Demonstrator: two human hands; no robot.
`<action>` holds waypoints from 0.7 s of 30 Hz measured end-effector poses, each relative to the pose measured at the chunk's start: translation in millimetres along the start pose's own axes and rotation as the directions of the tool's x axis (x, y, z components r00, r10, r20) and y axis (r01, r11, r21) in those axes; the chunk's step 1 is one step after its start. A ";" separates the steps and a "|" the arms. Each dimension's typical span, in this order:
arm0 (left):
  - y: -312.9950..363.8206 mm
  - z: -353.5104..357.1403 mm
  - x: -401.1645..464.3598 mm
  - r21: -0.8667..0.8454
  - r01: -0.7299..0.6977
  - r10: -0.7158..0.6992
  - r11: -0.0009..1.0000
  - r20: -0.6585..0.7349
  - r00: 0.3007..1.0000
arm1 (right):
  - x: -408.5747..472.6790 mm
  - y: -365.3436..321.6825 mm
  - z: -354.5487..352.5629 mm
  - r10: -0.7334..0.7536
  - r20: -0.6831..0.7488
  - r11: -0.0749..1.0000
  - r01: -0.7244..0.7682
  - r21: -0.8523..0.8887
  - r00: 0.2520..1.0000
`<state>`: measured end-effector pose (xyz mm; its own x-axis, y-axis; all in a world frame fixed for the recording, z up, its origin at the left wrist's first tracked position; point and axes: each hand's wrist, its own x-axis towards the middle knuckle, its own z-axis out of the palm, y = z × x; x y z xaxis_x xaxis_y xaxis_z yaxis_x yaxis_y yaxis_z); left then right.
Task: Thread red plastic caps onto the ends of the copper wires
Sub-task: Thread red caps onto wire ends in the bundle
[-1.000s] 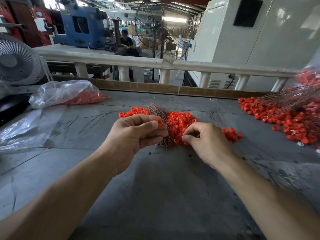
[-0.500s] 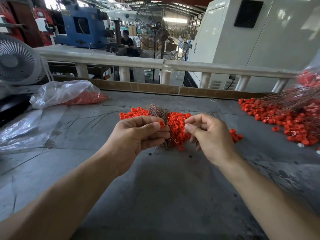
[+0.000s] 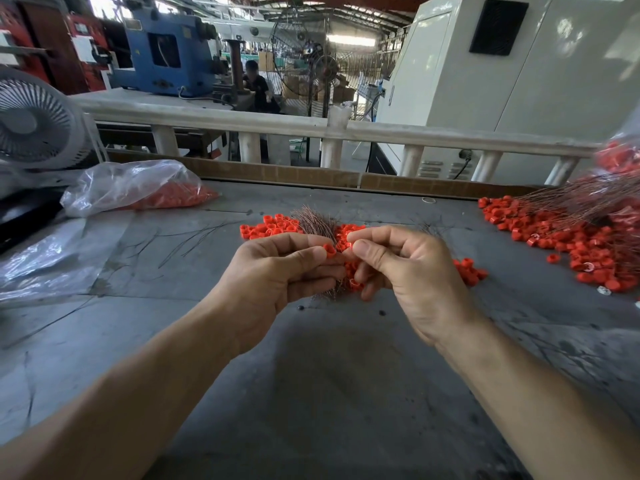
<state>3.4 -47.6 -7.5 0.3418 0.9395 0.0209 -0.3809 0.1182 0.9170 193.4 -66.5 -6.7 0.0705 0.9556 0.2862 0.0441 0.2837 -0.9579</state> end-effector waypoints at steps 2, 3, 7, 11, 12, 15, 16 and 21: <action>0.4 0.4 -0.1 -0.001 -0.001 0.001 1.000 -0.004 1.000 | -1.3 -1.1 1.0 -0.029 -0.013 0.999 0.029 -0.019 1.000; 0.6 0.6 -0.3 0.000 -0.002 0.002 1.000 -0.007 1.000 | -1.8 -1.8 1.8 -0.041 -0.020 0.999 0.041 -0.030 0.999; 1.0 1.6 -1.8 0.013 -0.002 0.002 1.000 0.001 1.000 | -3.4 -3.3 3.0 -0.119 -0.038 0.985 0.113 -0.132 0.992; 0.4 3.7 -3.3 0.018 -0.007 0.006 1.000 0.014 1.000 | -6.7 -4.8 1.3 -0.215 -0.023 0.940 0.200 -0.278 0.976; 0.3 4.0 -3.5 0.021 -0.011 0.011 1.000 0.019 1.000 | -7.6 -5.3 2.3 -0.234 -0.020 0.927 0.217 -0.307 0.972; 0.3 4.0 -4.0 0.036 -0.023 0.022 0.999 0.038 0.999 | -10.5 -8.0 7.3 -0.307 0.011 0.866 0.284 -0.412 0.952; 0.5 4.2 -3.9 0.042 -0.027 0.025 0.999 0.041 0.999 | -11.2 -9.2 8.5 -0.339 0.026 0.838 0.314 -0.446 0.941; -0.1 5.1 -3.7 0.046 -0.053 0.052 0.998 0.030 0.998 | -12.2 -13.0 9.9 -0.441 0.096 0.732 0.420 -0.537 0.892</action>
<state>6.6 -52.7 -5.7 0.3467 0.9345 0.0804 -0.3586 0.0529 0.9320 182.1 -81.0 2.0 -0.0522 0.7350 0.6760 0.5973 0.5655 -0.5688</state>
